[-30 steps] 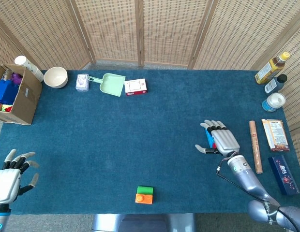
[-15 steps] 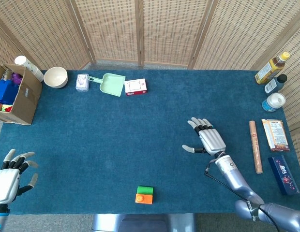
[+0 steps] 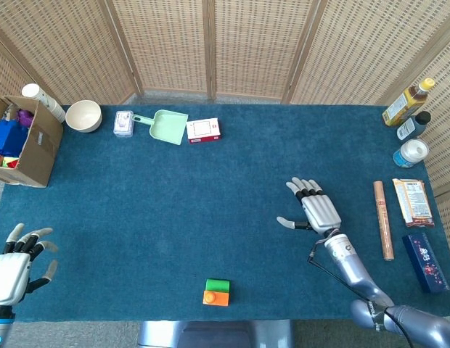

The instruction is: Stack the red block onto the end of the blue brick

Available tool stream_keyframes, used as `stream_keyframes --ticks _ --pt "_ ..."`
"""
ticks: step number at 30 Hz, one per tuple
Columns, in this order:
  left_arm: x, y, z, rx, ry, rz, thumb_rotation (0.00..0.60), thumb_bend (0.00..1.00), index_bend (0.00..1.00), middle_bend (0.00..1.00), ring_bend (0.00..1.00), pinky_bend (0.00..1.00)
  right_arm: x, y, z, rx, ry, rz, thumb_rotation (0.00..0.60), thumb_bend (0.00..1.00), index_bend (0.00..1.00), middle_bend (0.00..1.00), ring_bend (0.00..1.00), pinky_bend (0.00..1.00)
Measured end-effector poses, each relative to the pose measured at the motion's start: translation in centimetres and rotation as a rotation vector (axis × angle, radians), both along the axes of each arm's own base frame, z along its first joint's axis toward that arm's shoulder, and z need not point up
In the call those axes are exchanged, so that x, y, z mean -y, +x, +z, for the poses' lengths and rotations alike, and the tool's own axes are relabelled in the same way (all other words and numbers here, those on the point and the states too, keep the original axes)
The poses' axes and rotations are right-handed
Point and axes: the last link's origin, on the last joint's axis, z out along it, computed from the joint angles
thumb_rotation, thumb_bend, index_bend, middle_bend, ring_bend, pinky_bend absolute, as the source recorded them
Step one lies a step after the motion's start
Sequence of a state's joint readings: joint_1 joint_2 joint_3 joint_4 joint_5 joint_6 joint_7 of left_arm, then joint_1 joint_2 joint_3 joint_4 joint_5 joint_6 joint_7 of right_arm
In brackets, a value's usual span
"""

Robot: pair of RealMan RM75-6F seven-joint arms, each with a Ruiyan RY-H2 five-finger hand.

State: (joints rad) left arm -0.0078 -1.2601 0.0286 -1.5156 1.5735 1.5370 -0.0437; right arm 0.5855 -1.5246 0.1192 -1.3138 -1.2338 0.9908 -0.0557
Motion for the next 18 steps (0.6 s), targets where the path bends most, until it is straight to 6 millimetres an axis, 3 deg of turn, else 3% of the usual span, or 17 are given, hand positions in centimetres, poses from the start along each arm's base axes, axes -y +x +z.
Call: stream_keyframes --ticks 18 --pt "0.2 -0.2 0.1 -0.001 0.003 0.009 0.6 0.47 0.45 0.25 0.23 0.03 -0.2 -2.0 -1.2 -0.025 0.006 -0.039 0.065 0.09 0.0 0.0 0.0 0.0"
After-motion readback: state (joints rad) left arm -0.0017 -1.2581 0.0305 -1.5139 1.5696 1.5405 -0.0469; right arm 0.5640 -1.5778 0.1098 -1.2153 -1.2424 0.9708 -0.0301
